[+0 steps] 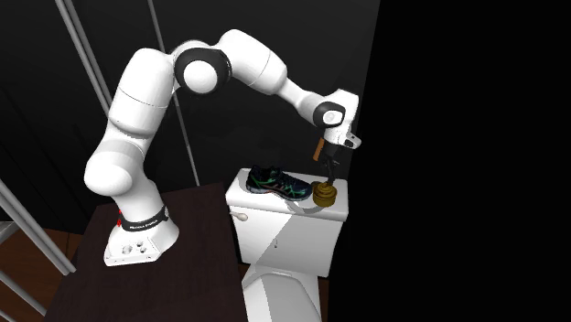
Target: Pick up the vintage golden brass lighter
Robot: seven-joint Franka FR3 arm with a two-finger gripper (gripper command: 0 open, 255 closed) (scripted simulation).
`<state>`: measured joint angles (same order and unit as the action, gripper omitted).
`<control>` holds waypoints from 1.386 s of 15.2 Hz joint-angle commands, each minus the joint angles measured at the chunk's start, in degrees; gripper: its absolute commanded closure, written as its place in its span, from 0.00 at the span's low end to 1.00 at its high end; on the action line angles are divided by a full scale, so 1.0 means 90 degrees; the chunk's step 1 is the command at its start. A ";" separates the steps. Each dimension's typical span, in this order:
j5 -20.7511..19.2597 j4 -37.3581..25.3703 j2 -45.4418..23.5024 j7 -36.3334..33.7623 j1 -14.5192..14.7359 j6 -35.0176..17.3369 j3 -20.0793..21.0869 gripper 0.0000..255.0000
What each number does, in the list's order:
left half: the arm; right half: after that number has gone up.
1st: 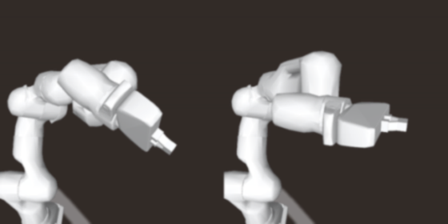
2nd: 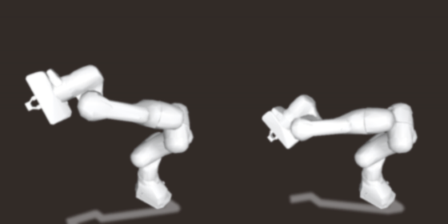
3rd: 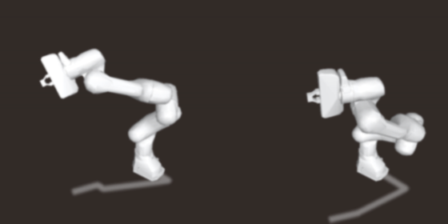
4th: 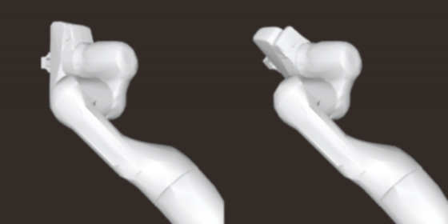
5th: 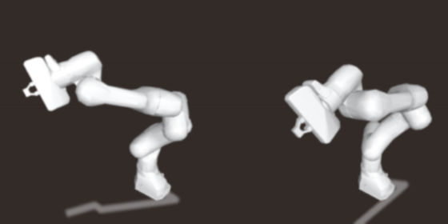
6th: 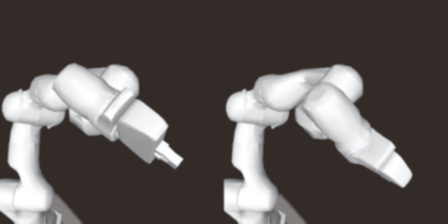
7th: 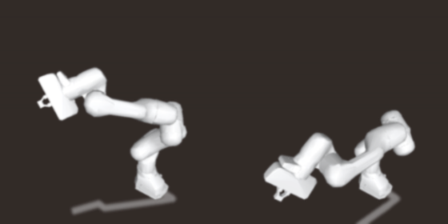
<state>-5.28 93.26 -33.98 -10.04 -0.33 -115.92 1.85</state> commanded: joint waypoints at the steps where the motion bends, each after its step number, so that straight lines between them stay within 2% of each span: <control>1: -0.0009 -0.0050 -0.0140 -0.0005 0.0001 -0.0089 -0.0006 0.00; 8: -0.0030 -0.0012 -0.0428 -0.0033 0.0004 -0.0415 -0.0016 0.00; 9: -0.0029 0.0010 -0.0415 -0.0035 0.0004 -0.0423 -0.0016 1.00; 18: -0.0030 -0.0013 -0.0428 -0.0033 0.0004 -0.0414 -0.0015 1.00; 21: -0.0020 -0.0025 -0.0269 -0.0019 0.0001 -0.0242 -0.0009 1.00</control>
<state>-5.49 93.49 -36.55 -10.25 -0.33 -118.70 1.75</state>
